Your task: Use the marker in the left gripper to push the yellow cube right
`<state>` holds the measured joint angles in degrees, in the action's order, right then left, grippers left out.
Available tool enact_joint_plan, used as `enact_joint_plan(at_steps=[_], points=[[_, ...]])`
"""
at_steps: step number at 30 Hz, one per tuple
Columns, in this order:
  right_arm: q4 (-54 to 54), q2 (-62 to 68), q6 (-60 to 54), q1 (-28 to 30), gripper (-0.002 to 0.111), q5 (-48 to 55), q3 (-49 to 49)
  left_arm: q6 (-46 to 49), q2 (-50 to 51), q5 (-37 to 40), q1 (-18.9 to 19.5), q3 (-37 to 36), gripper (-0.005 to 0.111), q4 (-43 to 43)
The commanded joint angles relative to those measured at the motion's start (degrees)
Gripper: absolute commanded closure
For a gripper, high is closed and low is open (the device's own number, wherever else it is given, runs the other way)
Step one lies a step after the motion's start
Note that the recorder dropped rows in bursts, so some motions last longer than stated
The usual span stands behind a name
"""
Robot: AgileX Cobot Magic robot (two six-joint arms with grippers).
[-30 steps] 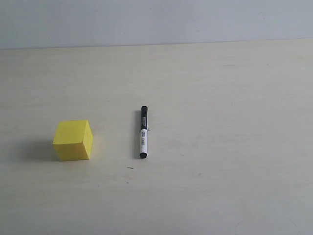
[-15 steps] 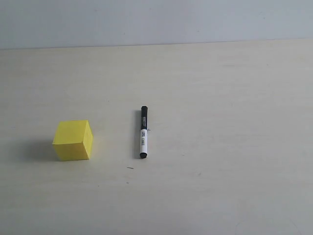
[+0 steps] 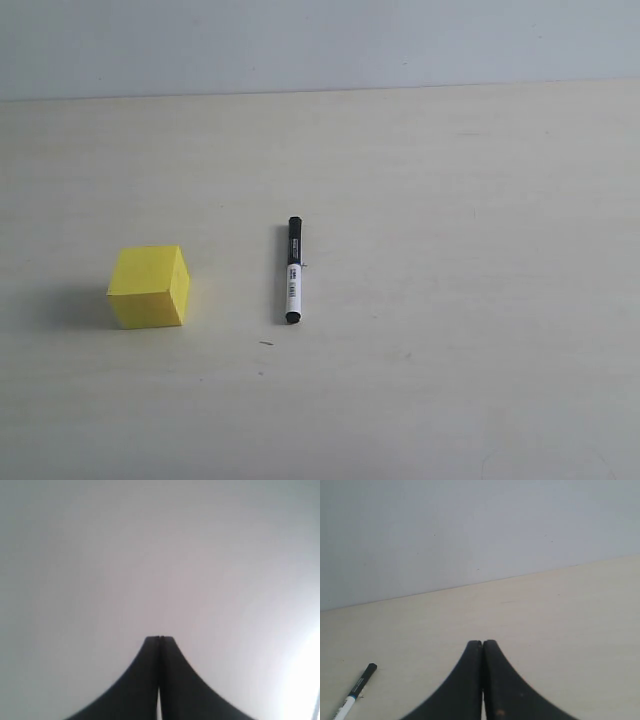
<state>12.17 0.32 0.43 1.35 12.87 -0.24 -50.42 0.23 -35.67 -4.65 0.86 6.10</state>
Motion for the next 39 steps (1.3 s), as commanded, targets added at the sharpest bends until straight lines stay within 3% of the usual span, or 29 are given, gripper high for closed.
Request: enact_joint_plan(at_steps=[1, 6, 12, 15, 16, 18, 22, 25, 28, 30, 32, 36, 38, 39], points=[[-0.14, -0.05, -0.43, -0.01, 0.108, -0.35, 0.24, -9.20, 0.90, -6.12, 0.10, 8.02, 0.107, 12.26], [-0.14, -0.05, -0.43, -0.01, 0.108, -0.35, 0.24, -13.37, 10.09, -5.34, 0.10, 20.64, 0.107, 21.28], [-0.14, -0.05, -0.43, -0.01, 0.108, -0.35, 0.24, -14.85, 28.75, 2.31, 0.10, 32.83, 0.107, 26.49], [-0.14, -0.05, -0.43, -0.01, 0.108, -0.35, 0.24, -15.63, 38.65, 4.66, 0.10, 36.72, 0.107, 33.64], [-0.14, -0.05, -0.43, -0.01, 0.108, -0.35, 0.24, -16.30, 45.45, 6.09, 0.10, 38.33, 0.107, 42.29], [-0.14, -0.05, -0.43, -0.01, 0.108, -0.35, 0.24, -17.93, 51.51, 8.47, 0.10, 39.10, 0.107, 48.58], [-0.14, -0.05, -0.43, -0.01, 0.108, -0.35, 0.24, -25.84, 63.23, 19.67, -0.11, 40.17, 0.107, 55.37], [-0.14, -0.05, -0.43, -0.01, 0.108, -0.35, 0.24, -31.85, 72.11, 32.77, -4.75, 40.41, 0.107, 66.64], [-0.14, -0.05, -0.43, -0.01, 0.108, -0.35, 0.24, -30.06, 77.04, 46.80, -12.92, 41.06, 0.107, 67.01], [-0.14, -0.05, -0.43, -0.01, 0.108, -0.35, 0.24, -23.86, 79.39, 61.74, -19.01, 42.75, 0.107, 62.69], [-0.14, -0.05, -0.43, -0.01, 0.108, -0.35, 0.24, -7.00, 81.29, 74.87, -23.47, 48.29, 0.107, 45.43], [-0.14, -0.05, -0.43, -0.01, 0.108, -0.35, 0.24, 23.00, 82.74, 80.99, -27.62, 58.52, 0.107, 11.26], [-0.14, -0.05, -0.43, -0.01, 0.108, -0.35, 0.24, 30.54, 84.46, 85.52, -31.87, 62.21, 0.107, 1.96], [-0.14, -0.05, -0.43, -0.01, 0.108, -0.35, 0.24, 30.42, 85.45, 86.57, -33.73, 63.36, 0.107, 1.83]])
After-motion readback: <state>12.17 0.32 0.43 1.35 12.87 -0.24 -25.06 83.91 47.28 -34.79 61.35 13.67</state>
